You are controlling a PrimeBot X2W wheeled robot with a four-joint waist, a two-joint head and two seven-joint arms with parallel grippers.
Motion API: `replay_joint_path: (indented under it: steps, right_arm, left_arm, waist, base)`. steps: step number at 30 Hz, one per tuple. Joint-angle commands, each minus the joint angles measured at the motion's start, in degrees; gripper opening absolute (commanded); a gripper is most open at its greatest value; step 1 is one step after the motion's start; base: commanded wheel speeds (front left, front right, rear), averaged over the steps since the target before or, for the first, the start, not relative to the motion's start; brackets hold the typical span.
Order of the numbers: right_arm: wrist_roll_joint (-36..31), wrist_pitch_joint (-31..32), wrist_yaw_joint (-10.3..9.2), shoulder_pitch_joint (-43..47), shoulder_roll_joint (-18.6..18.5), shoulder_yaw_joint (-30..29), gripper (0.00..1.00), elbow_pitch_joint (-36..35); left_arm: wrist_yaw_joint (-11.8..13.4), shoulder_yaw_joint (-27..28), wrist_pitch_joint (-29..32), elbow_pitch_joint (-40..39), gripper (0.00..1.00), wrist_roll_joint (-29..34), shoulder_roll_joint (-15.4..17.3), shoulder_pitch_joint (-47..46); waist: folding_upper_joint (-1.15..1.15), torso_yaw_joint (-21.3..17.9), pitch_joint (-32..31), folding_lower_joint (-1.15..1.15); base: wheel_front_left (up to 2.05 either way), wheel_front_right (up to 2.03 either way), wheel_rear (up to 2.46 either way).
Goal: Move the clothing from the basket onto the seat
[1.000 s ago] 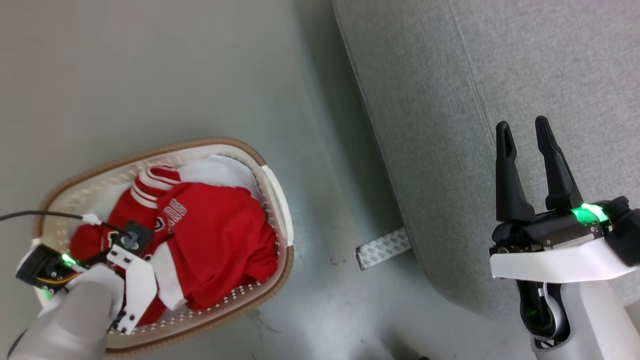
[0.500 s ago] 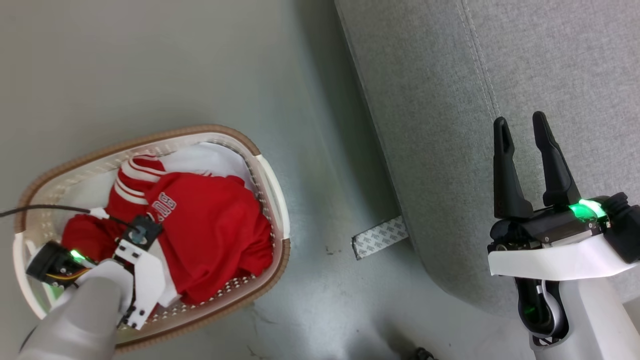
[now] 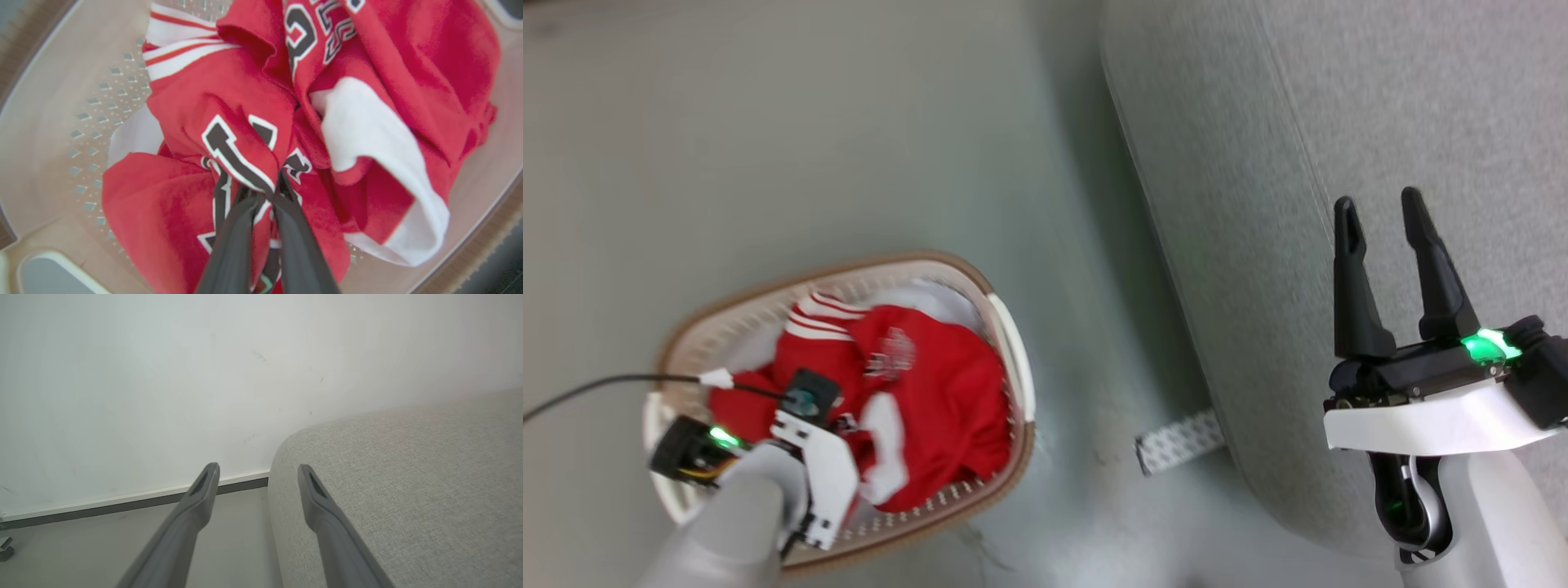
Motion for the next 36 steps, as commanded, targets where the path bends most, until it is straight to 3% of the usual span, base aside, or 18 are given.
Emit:
replay_joint_path:
  steps: [1,19,27,36]
  right_arm:
    - [-0.5,-0.2,-0.12,0.6,0.0,-0.1,1.00,0.4]
    - [-2.3,-0.2,-0.12,7.3,-2.2,0.6,1.00,3.6]
    - [-1.6,-0.2,-0.12,10.6,-3.7,0.9,1.00,4.1]
    - [-1.0,-0.2,-0.12,12.5,-3.7,1.6,1.00,3.9]
  left_arm:
    - [-0.1,0.4,-1.2,0.1,0.00,-1.1,-0.6,0.9]
    - [-1.0,2.8,-10.0,-3.5,0.00,-11.8,-8.6,7.2]
    - [-0.9,0.7,-10.1,-16.9,0.00,-18.8,-9.1,11.0]
    - [-0.9,-0.7,-10.1,-33.7,0.00,-24.0,-6.9,12.8]
  waist:
    - [0.00,3.2,-4.8,0.00]
    - [0.00,14.4,-24.0,0.00]
    - [0.00,18.3,-30.1,0.00]
    - [0.00,20.9,-32.8,0.00]
  base:
    - [0.00,0.00,0.00]
    - [0.00,0.00,0.00]
    - [0.00,0.00,0.00]
    - [0.00,0.00,0.00]
